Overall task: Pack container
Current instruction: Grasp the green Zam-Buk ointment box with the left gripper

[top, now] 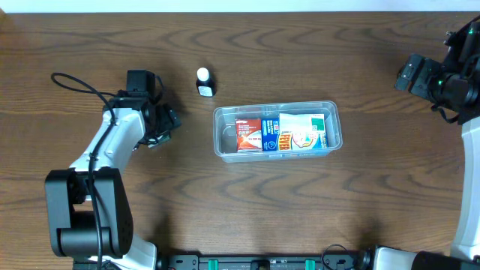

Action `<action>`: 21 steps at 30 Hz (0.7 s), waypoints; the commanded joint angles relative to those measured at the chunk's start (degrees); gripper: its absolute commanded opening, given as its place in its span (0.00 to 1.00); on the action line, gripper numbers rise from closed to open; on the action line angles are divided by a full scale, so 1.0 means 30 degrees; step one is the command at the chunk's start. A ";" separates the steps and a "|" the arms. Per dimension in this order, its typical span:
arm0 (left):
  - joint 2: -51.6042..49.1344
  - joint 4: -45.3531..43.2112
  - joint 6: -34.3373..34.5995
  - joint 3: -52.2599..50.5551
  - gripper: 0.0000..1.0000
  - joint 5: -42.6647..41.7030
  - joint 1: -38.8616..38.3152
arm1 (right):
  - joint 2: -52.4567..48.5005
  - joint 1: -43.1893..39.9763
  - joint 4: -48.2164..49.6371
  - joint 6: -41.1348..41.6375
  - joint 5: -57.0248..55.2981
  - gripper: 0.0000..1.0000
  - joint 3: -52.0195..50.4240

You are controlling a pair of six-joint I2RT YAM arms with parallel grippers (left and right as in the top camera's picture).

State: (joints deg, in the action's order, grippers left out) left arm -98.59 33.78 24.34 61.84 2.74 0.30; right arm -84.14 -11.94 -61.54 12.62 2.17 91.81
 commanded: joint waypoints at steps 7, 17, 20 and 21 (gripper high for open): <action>-0.0918 -0.0109 -0.0474 -0.0044 0.98 -0.0262 0.0131 | -0.0051 -0.0138 -0.0007 0.0211 0.0138 0.99 0.0073; -0.2339 -0.0590 -0.0474 -0.0044 0.98 -0.0248 0.0131 | -0.0051 -0.0138 0.0000 0.0211 0.0138 0.99 0.0073; -0.2346 -0.0670 -0.0474 -0.0044 0.98 -0.0211 0.0131 | -0.0051 -0.0138 0.0000 0.0211 0.0138 0.99 0.0073; -0.2346 -0.0678 -0.0474 -0.0036 0.99 -0.0211 0.0131 | -0.0051 -0.0138 -0.0007 0.0204 0.0138 0.99 0.0073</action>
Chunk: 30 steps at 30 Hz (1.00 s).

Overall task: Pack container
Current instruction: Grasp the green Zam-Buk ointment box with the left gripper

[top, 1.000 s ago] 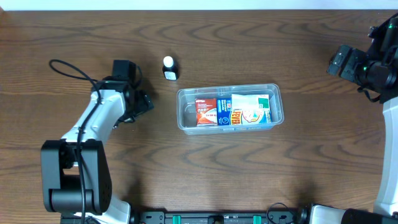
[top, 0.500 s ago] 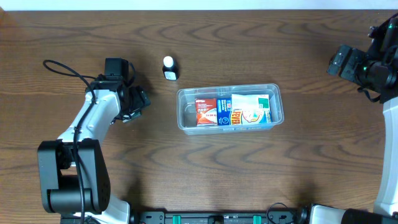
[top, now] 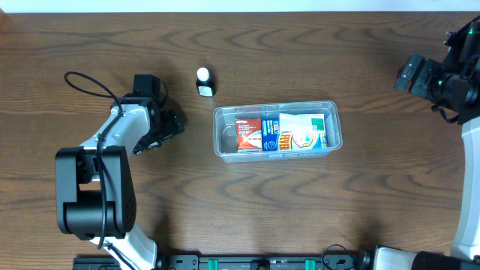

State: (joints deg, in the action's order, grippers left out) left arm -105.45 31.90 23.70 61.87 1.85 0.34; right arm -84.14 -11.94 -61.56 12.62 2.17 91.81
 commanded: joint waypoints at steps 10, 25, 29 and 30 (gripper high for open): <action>-0.0066 -0.0175 -0.0845 -0.0051 0.80 0.0109 0.0117 | -0.0051 -0.0138 0.0000 0.0204 0.0138 0.99 0.0073; 0.0015 -0.0160 -0.0903 -0.0044 0.60 0.0095 0.0117 | -0.0051 -0.0138 0.0007 0.0211 0.0138 0.99 0.0073; 0.0459 0.0153 -0.0911 0.0036 0.59 0.0080 0.0117 | -0.0051 -0.0138 0.0007 0.0211 0.0138 0.99 0.0073; 0.0663 0.0299 -0.0911 0.0087 0.59 0.0080 0.0117 | -0.0051 -0.0138 0.0000 0.0204 0.0138 0.99 0.0073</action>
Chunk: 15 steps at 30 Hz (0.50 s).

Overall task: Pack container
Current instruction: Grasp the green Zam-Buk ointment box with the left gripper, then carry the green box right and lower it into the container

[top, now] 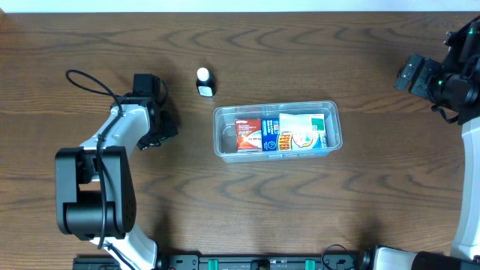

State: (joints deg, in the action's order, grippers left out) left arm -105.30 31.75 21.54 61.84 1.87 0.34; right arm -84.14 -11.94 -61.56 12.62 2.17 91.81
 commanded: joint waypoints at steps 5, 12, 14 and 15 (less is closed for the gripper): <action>0.2310 0.0896 -0.0998 0.0291 0.59 -0.0393 0.0117 | -0.0051 -0.0138 0.0000 0.0211 0.0138 0.99 0.0073; 0.6455 0.1151 -0.2040 0.0299 0.59 -0.4335 0.0051 | -0.0051 -0.0138 0.0007 0.0204 0.0138 0.99 0.0073; 0.7570 0.1217 -0.2033 0.0299 0.60 -0.5799 -0.0211 | -0.0051 -0.0138 0.0007 0.0204 0.0138 0.99 0.0073; 0.8116 0.1268 -0.2033 0.0299 0.60 -0.6462 -0.0481 | -0.0051 -0.0138 0.0000 0.0211 0.0138 0.99 0.0073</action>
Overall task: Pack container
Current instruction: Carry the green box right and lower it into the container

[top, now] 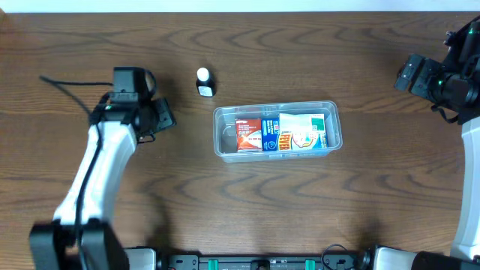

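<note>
A clear plastic container (274, 106) lies at the table's middle, holding a red-and-white packet (248, 133), a blue one and a larger white pack (304, 131). A small dark bottle with a white cap (204, 81) stands on the table beyond the container's left end. My left gripper (160, 118) hovers left of the container and below-left of the bottle, touching neither; its jaws are too dark to read. The right arm (439, 81) stays at the far right edge, its fingers not made out.
The left arm's black cable (71, 84) trails to the left over the wood. A dark rail with green clips (262, 262) runs along the front edge. Bare wood surrounds the container on all sides.
My left wrist has shifted a little left and away from the front edge, and the arm now stretches out long from the front left. Bottle, container and right arm are unchanged.
The left gripper stood left of the container at every moment, edging slightly towards it, then back, while the arm folded in and now reaches out long. The bottle stayed on the table and the container's contents stayed the same.
</note>
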Action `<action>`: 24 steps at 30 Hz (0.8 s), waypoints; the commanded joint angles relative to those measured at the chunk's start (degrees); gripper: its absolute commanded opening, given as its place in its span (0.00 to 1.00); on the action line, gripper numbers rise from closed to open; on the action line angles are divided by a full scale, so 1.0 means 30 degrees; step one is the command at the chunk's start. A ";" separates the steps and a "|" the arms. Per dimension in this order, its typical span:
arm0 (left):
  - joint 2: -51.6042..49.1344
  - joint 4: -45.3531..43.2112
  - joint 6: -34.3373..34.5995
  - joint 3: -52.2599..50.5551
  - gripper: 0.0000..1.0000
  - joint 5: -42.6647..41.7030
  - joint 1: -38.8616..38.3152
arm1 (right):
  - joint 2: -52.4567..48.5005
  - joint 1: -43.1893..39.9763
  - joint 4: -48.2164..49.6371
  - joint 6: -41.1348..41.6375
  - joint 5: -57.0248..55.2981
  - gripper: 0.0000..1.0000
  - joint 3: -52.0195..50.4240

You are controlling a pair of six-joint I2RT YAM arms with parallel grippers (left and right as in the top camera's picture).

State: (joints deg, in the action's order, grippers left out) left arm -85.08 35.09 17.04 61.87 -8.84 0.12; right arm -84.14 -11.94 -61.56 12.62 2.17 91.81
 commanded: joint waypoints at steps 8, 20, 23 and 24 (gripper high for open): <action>0.3840 -0.0015 -0.0189 0.0291 0.59 -0.3453 -0.4765 | -0.0051 -0.0138 0.0007 0.0204 0.0138 0.99 0.0073; 0.2710 -0.0889 0.4160 0.0284 0.59 0.3534 -1.1497 | -0.0051 -0.0138 0.0000 0.0211 0.0138 0.99 0.0073; 0.2091 -0.1392 0.4350 0.0284 0.59 0.4291 -1.2364 | -0.0051 -0.0138 0.0000 0.0211 0.0138 0.99 0.0073; 0.1749 -0.1581 0.4612 0.0284 0.59 0.4612 -1.2641 | -0.0051 -0.0138 0.0007 0.0204 0.0138 0.99 0.0073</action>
State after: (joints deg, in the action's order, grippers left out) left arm -77.82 31.22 27.83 61.87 -0.89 -36.07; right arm -84.14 -11.94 -61.56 12.64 2.17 91.81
